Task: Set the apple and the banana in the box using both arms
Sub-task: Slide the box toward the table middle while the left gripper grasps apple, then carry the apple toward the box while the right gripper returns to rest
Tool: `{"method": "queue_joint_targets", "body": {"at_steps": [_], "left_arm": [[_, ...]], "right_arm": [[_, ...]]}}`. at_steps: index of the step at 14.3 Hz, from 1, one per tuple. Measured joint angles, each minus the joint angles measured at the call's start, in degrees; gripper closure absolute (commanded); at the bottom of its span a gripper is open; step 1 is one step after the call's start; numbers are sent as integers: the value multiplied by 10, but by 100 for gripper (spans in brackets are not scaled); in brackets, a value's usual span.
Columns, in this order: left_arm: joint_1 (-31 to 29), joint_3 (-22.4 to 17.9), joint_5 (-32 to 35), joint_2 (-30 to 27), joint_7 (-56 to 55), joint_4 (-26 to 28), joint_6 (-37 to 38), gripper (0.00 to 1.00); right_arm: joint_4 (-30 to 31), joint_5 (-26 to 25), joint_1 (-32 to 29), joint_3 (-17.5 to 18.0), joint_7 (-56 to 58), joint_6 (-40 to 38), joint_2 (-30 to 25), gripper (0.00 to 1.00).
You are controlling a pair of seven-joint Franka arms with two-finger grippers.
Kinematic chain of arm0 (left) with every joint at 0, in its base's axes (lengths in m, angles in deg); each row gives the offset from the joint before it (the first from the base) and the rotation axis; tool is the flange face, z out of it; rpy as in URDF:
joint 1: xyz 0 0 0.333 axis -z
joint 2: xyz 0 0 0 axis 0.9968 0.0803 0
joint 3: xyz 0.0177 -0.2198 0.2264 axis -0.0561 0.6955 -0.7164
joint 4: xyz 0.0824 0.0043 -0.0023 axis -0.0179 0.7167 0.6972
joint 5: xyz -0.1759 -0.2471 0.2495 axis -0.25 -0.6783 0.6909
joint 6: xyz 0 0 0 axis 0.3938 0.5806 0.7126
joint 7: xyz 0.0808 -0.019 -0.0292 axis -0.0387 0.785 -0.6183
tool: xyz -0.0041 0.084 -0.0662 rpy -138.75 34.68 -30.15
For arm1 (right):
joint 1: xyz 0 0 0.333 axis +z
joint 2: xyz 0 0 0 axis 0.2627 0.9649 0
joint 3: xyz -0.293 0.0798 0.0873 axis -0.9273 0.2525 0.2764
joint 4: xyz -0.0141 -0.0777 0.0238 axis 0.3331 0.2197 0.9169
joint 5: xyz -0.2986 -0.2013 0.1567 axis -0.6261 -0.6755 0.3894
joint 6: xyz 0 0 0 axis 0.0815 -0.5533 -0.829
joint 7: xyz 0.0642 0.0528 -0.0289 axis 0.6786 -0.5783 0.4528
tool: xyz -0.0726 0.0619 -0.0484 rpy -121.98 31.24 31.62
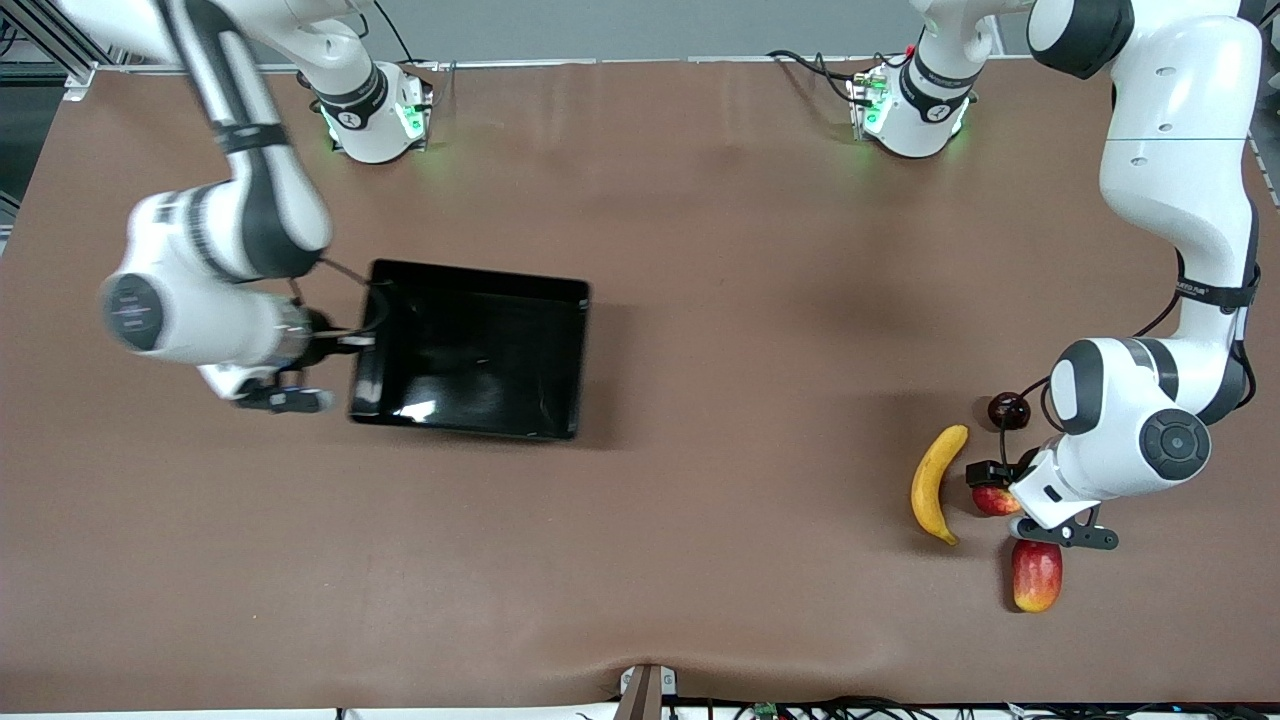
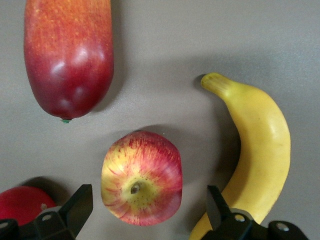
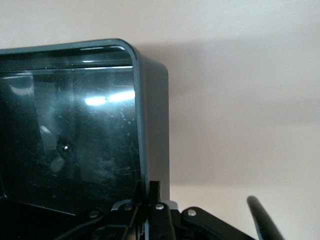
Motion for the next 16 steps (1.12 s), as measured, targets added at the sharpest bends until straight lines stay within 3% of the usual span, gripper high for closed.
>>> {"method": "queue_joint_targets", "body": {"at_steps": [3, 4, 5, 10, 11, 12, 16], "left_arm": [[0, 0, 0, 0, 1, 3, 0, 67], [0, 0, 0, 0, 1, 3, 0, 94], [0, 0, 0, -1, 1, 3, 0, 100], [0, 0, 0, -4, 0, -2, 0, 100], [0, 0, 0, -10, 0, -4, 4, 100], [0, 0, 0, -19, -1, -6, 15, 100], [1, 13, 0, -79, -19, -8, 69, 100]], "right_arm": [[1, 34, 95, 2, -115, 52, 13, 100], [-2, 62, 122, 2, -142, 64, 23, 100], [-10, 85, 146, 2, -157, 70, 35, 100], [-58, 148, 213, 1, -171, 147, 118, 100], [-66, 169, 221, 1, -171, 169, 135, 44], [-77, 184, 229, 1, -171, 188, 152, 0], [-109, 196, 238, -4, -171, 233, 179, 0]]}}
